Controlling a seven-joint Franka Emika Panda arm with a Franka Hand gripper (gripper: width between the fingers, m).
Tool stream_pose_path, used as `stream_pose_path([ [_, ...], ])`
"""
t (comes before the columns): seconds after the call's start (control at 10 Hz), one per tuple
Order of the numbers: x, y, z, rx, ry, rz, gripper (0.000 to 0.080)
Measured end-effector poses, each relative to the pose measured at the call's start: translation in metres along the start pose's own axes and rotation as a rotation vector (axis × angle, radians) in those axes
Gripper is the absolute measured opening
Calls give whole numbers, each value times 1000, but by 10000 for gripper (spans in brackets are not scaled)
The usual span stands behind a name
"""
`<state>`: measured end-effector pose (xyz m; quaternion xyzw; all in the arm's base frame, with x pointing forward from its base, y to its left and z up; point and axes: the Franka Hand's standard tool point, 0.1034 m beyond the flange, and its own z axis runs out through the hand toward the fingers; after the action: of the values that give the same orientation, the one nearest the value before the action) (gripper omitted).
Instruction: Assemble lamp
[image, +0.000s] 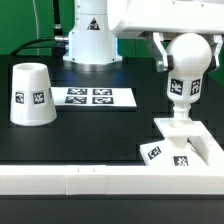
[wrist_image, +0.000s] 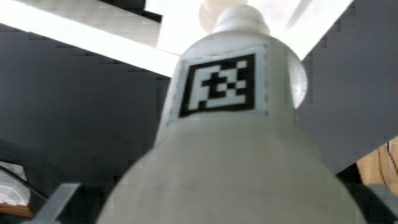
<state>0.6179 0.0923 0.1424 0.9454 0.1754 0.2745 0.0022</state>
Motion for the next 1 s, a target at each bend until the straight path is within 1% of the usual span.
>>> stream_pose_path([
  [0.3,-3,-1,5,4,-13,-13,573],
  [0.5,-4,3,7,0,-12,-25,573],
  [0.7,-11,6,12,-1,-23,-29,573],
  [1.0,-16,4,19,4,-33,-30,573],
])
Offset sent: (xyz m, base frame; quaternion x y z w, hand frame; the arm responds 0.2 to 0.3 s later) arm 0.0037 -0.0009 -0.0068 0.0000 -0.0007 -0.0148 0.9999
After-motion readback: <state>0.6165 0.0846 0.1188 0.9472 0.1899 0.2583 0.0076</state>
